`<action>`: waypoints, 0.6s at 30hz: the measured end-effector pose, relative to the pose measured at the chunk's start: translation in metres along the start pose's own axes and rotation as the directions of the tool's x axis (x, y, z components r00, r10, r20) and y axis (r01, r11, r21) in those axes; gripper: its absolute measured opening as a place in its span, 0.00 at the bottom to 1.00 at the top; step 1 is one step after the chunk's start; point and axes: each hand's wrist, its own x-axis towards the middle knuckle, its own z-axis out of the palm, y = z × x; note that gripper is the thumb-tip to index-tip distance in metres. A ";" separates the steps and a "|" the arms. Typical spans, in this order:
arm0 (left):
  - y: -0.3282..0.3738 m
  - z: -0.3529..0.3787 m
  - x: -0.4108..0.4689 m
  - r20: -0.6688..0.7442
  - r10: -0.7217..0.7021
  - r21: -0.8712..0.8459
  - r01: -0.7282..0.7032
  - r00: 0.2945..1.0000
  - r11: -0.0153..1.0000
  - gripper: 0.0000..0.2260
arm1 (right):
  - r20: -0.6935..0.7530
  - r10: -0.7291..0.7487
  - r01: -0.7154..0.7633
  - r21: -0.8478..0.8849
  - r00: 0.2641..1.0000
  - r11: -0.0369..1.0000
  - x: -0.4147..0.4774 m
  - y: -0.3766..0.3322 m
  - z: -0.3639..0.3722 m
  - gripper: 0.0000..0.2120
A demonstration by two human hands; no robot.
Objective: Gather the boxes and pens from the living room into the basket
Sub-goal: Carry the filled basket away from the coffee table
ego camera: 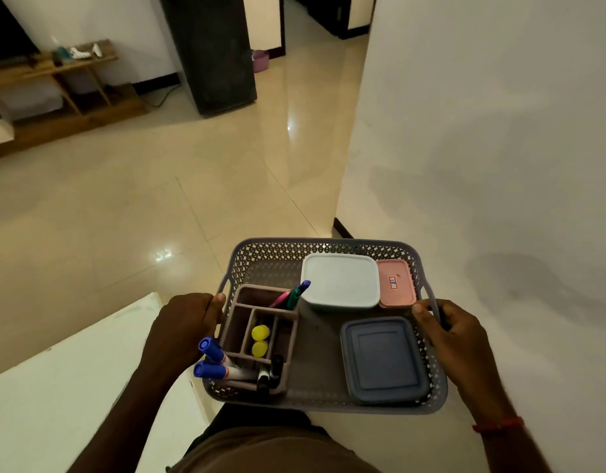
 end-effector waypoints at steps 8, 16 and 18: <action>-0.018 -0.015 0.045 -0.013 -0.076 -0.065 0.075 0.997 0.995 0.22 | 0.067 -0.097 0.101 -0.052 0.993 0.994 0.076 -0.044 0.027 0.09; -0.026 -0.029 0.073 -0.071 -0.211 -0.173 0.196 0.975 0.965 0.21 | 0.164 -0.168 0.190 -0.126 0.972 0.974 0.151 -0.087 0.056 0.12; -0.027 -0.031 0.083 -0.085 -0.234 -0.175 0.216 0.969 0.960 0.22 | 0.186 -0.182 0.210 -0.144 0.965 0.967 0.172 -0.094 0.065 0.13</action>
